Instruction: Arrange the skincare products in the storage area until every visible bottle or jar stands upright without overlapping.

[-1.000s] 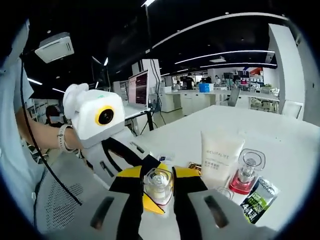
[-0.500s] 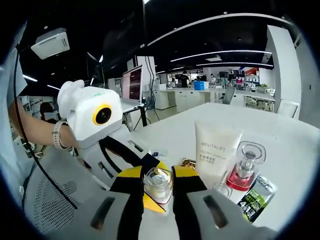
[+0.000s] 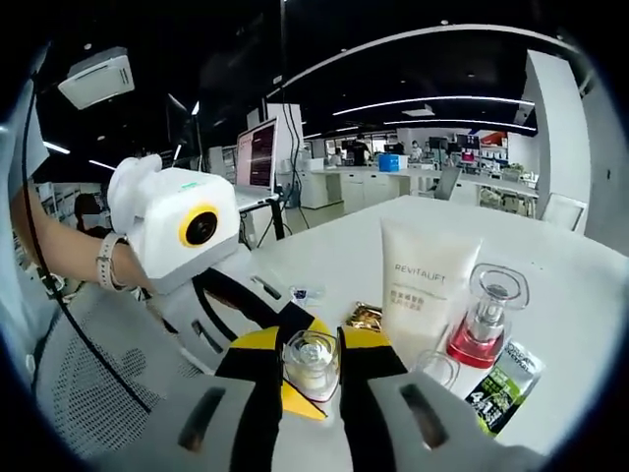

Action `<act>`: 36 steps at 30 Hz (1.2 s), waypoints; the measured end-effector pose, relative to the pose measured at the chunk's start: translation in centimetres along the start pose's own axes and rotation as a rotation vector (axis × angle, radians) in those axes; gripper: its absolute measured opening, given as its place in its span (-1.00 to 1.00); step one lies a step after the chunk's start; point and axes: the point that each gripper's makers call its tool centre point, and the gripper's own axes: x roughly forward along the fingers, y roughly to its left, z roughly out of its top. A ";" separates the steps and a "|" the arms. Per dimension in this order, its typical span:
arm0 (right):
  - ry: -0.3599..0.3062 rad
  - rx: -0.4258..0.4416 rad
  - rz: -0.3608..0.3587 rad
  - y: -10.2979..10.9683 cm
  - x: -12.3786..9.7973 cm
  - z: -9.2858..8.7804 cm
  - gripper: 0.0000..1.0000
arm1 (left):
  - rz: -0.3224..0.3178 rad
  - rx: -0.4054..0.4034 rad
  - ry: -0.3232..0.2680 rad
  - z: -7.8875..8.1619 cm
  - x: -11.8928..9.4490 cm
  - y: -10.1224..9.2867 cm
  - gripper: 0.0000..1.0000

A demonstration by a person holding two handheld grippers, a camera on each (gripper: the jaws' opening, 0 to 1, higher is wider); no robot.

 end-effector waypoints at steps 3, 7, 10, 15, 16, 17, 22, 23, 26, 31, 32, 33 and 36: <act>0.010 -0.005 -0.005 -0.1 0.1 -0.2 -0.58 | 0.001 0.012 0.006 -0.2 0.2 0.1 -0.63; 0.021 -0.022 -0.007 -0.1 0.3 -0.4 -0.58 | -0.001 0.016 0.009 -0.4 0.3 0.1 -0.63; 0.033 -0.029 -0.010 -0.1 0.4 -0.6 -0.57 | 0.000 0.027 0.014 -0.5 0.3 0.1 -0.63; 0.042 -0.045 -0.012 -0.1 0.5 -0.7 -0.57 | -0.003 0.027 0.014 -0.6 0.4 0.1 -0.62; 0.046 -0.047 -0.014 -0.1 0.5 -0.8 -0.57 | -0.002 0.028 0.014 -0.7 0.4 0.1 -0.61; 0.042 -0.047 -0.014 -0.1 0.6 -0.7 -0.57 | -0.002 0.028 0.015 -0.7 0.5 0.1 -0.60; 0.042 -0.047 -0.015 -0.2 0.6 -0.7 -0.57 | 0.015 0.023 0.048 -1.3 0.4 0.4 -0.50; 0.041 -0.042 -0.016 -0.2 0.5 -0.8 -0.57 | 0.016 0.017 0.048 -1.3 0.4 0.6 -0.48; 0.041 -0.039 -0.023 -0.3 0.5 -0.8 -0.56 | 0.019 0.023 0.060 -1.6 0.3 0.7 -0.47; 0.058 -0.092 -0.050 -0.5 0.5 -1.0 -0.52 | 0.031 0.049 0.092 -2.1 0.2 1.0 -0.48; 0.057 -0.091 -0.046 -0.5 0.5 -1.0 -0.50 | 0.034 0.050 0.096 -2.2 0.2 1.0 -0.50; 0.055 -0.086 -0.045 -0.5 0.5 -0.9 -0.49 | 0.036 0.053 0.098 -2.2 0.1 1.0 -0.50; 0.032 -0.085 -0.052 -0.7 0.2 -0.5 -0.49 | 0.038 0.053 0.106 -2.4 0.1 1.1 -0.49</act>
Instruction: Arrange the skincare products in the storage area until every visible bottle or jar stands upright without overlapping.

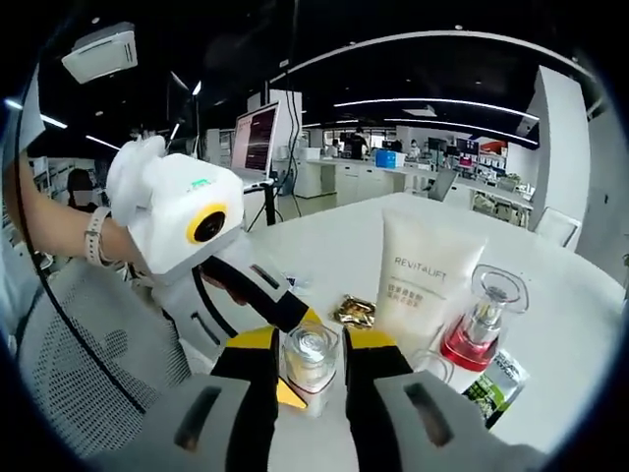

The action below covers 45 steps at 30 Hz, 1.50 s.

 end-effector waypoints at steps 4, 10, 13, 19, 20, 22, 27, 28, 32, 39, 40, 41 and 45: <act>-0.023 0.013 -0.009 -0.2 -0.7 0.2 -0.51 | 0.011 -0.007 0.012 -0.3 -0.1 0.3 -0.48; -0.044 0.073 0.003 -0.2 -2.0 0.2 -0.55 | 0.030 -0.026 0.031 -0.8 -0.3 0.9 -0.48; -0.039 0.078 0.007 -0.1 -2.8 0.0 -0.56 | 0.043 -0.041 0.051 -1.2 -0.5 1.3 -0.48; 0.014 0.063 0.001 -0.8 -4.5 -1.5 -0.58 | 0.060 -0.063 0.067 -1.7 -0.7 1.7 -0.50; 0.029 0.067 0.005 -1.0 -4.9 -1.9 -0.58 | 0.057 -0.063 0.069 -1.8 -0.7 1.7 -0.52; 0.045 0.060 0.002 -1.4 -5.3 -2.4 -0.58 | 0.056 -0.081 0.079 -2.0 -0.7 1.7 -0.54; 0.148 0.065 -0.005 -3.0 -6.0 -4.9 -0.54 | 0.064 -0.092 0.087 -2.2 -0.8 1.8 -0.69; 0.153 0.064 -0.012 -3.4 -5.9 -5.1 -0.54 | 0.072 -0.097 0.088 -2.2 -0.8 2.0 -0.72; 0.200 0.048 -0.021 -4.3 -5.4 -5.9 -0.56 | 0.052 -0.127 0.086 -2.2 -0.5 1.6 -0.72; 0.246 0.031 0.000 -4.7 -4.4 -6.5 -0.57 | 0.031 -0.095 0.123 -2.5 0.0 0.9 -0.76; 0.251 0.032 0.005 -4.7 -4.3 -6.5 -0.58 | 0.029 -0.096 0.124 -2.5 0.1 0.9 -0.76; 0.257 0.039 0.020 -4.6 -4.1 -6.6 -0.59 | 0.019 -0.101 0.127 -2.5 0.1 0.7 -0.76; 0.269 0.036 0.026 -4.7 -3.7 -6.7 -0.59 | 0.025 -0.120 0.143 -2.6 0.4 0.9 -0.78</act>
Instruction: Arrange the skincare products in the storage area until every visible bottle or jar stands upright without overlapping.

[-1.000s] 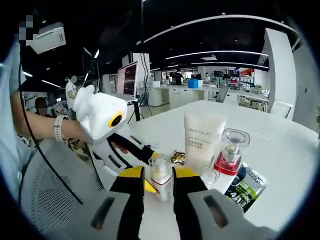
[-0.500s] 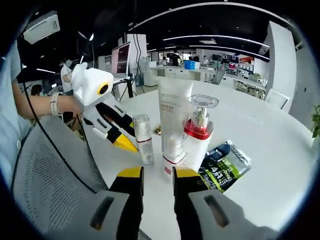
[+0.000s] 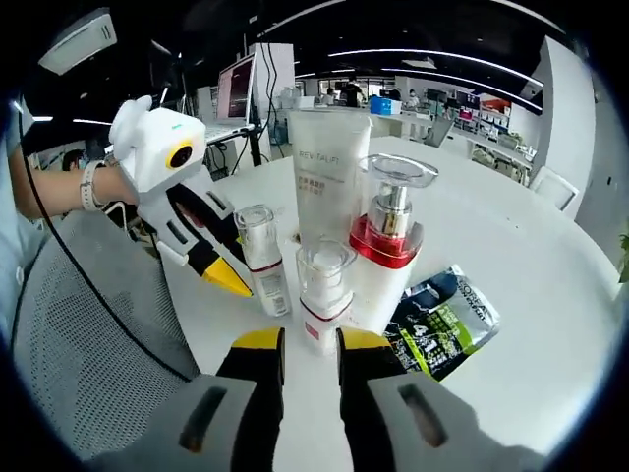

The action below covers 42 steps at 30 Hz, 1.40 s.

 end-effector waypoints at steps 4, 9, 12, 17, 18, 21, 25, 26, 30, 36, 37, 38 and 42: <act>0.016 -0.004 0.001 -0.2 0.2 -0.2 -0.61 | -0.001 -0.010 0.006 0.0 0.3 0.0 -0.72; 0.018 0.011 0.001 -0.4 0.3 -0.3 -0.62 | -0.004 -0.011 0.023 -0.2 0.7 -0.3 -0.77; 0.022 0.015 0.002 -0.6 0.4 -0.3 -0.63 | -0.004 -0.020 0.024 0.0 0.8 -0.4 -0.80; 0.025 0.017 0.003 -0.7 0.6 -0.3 -0.64 | -0.008 -0.041 0.042 0.1 1.3 -0.8 -0.85; 0.027 0.017 0.002 -0.7 0.6 -0.3 -0.64 | -0.006 -0.047 0.041 0.1 1.5 -0.8 -0.86; 0.029 0.017 0.003 -0.7 0.7 -0.5 -0.64 | 0.000 -0.057 0.039 0.3 1.7 -0.9 -0.86; 0.036 0.017 -0.002 -0.8 0.8 -0.7 -0.63 | 0.013 -0.078 0.042 0.4 1.8 -0.7 -0.87; 0.034 0.020 -0.002 -0.8 0.9 -0.7 -0.63 | 0.015 -0.083 0.038 0.4 1.8 -0.7 -0.87; 0.032 0.020 -0.001 -0.8 0.9 -0.7 -0.63 | 0.007 -0.092 0.033 0.7 2.2 -1.1 -0.90; 0.033 0.022 -0.005 -1.0 0.9 -0.8 -0.62 | 0.014 -0.115 0.038 0.8 2.6 -1.2 -0.93; 0.033 0.023 -0.006 -1.1 0.9 -0.8 -0.63 | 0.013 -0.114 0.039 0.8 2.6 -1.2 -0.94; 0.033 0.023 -0.008 -1.1 0.8 -0.8 -0.63 | 0.009 -0.103 0.037 0.9 2.7 -1.4 -0.94; 0.033 0.024 -0.006 -1.1 0.9 -0.8 -0.63 | 0.011 -0.095 0.044 0.8 2.9 -1.4 -0.93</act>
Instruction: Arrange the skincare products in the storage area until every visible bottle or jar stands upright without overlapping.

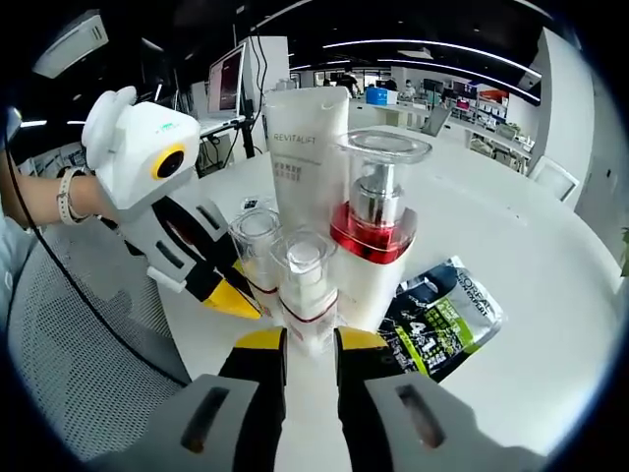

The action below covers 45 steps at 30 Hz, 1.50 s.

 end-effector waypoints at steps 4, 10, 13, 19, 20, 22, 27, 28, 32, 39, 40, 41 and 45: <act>0.004 -0.003 -0.001 0.0 0.0 -0.1 -0.63 | 0.000 0.001 -0.005 0.3 0.1 0.1 -0.93; 0.010 -0.003 -0.003 -0.1 0.0 -0.2 -0.63 | -0.004 -0.003 -0.007 0.5 0.4 0.1 -0.93; 0.014 -0.002 -0.005 -0.2 0.0 -0.3 -0.64 | -0.006 -0.005 -0.009 0.6 0.4 0.1 -0.93; 0.021 -0.001 -0.005 -0.2 0.1 -0.5 -0.65 | -0.009 -0.007 -0.010 0.6 0.5 0.1 -0.93; 0.021 0.001 -0.004 -0.2 0.1 -0.5 -0.65 | -0.010 -0.008 -0.010 0.6 0.5 0.1 -0.93; 0.023 0.001 -0.006 -0.3 0.1 -0.5 -0.65 | -0.011 -0.008 -0.010 0.6 0.5 0.1 -0.93; 0.026 0.004 -0.006 -0.3 0.1 -0.6 -0.65 | -0.015 -0.009 -0.012 0.7 0.5 0.0 -0.92; 0.026 0.003 -0.007 -0.3 0.1 -0.6 -0.65 | -0.015 -0.010 -0.012 0.7 0.5 0.0 -0.92; 0.029 0.002 -0.007 -0.3 0.1 -0.6 -0.65 | -0.013 -0.017 -0.013 0.7 0.5 0.0 -0.93; 0.032 0.000 -0.010 -0.3 0.1 -0.7 -0.66 | -0.013 -0.015 -0.014 0.7 0.6 0.0 -0.93; 0.030 -0.002 -0.010 -0.3 0.1 -0.6 -0.66 | -0.012 -0.014 -0.014 0.7 0.6 0.0 -0.93; 0.031 -0.002 -0.011 -0.3 0.1 -0.7 -0.66 | -0.012 -0.014 -0.014 0.7 0.6 0.0 -0.93; 0.032 -0.002 -0.009 -0.3 0.1 -0.7 -0.65 | -0.018 -0.009 -0.010 0.6 0.6 -0.2 -0.93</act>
